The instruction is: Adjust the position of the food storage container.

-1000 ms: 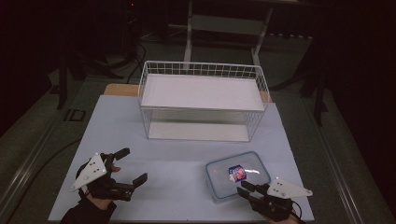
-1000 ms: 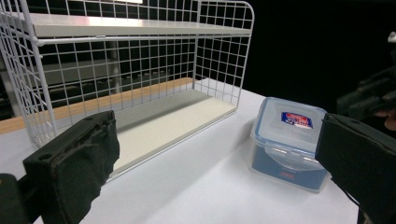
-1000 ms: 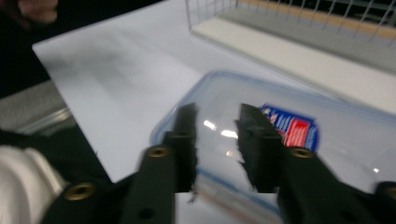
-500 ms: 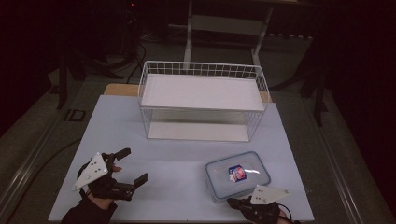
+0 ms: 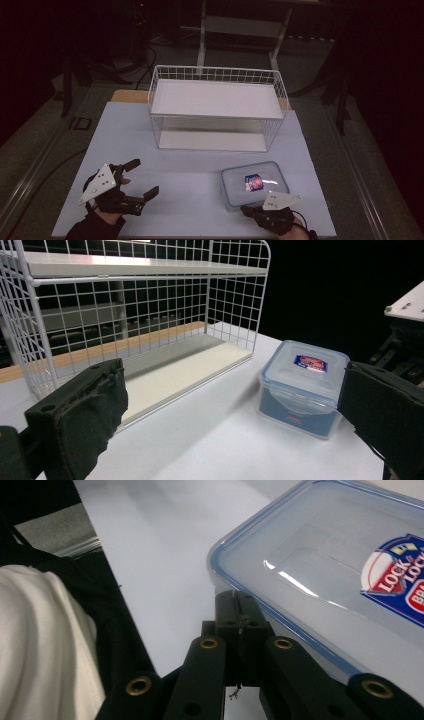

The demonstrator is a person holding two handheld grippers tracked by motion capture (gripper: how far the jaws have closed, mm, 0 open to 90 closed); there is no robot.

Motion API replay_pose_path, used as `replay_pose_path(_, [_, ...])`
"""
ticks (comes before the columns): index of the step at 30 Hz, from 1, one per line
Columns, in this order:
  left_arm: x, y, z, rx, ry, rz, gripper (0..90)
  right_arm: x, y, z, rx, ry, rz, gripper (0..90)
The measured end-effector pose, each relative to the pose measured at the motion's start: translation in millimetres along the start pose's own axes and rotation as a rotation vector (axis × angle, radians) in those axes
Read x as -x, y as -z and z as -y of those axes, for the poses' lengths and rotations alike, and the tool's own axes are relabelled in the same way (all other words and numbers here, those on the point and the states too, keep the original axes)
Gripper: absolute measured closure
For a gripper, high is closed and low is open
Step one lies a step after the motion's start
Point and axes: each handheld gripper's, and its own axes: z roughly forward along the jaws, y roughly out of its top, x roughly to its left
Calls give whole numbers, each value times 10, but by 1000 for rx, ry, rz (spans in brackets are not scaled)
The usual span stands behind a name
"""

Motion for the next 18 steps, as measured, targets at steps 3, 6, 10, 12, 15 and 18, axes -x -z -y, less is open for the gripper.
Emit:
replay_pose_path(3, [-3,-2,2,0,1,0,0,23,-41,-29,-1,8,7,900])
replay_pose_path(6, [-4,-1,1,0,0,0,0,43,-74,-49,-2,7,5,900])
replay_pose_path(10, [-1,-4,2,-1,0,0,0,62,-106,-69,2,14,12,900])
replay_pose_path(12, [1,-7,3,-4,-2,2,0,82,-128,-87,2,7,15,900])
replay_pose_path(15, [5,-11,5,-3,0,9,0,123,-167,-109,11,6,13,900])
replay_pose_path(18, [9,-16,9,-2,3,15,0,148,-186,-116,16,7,12,900])
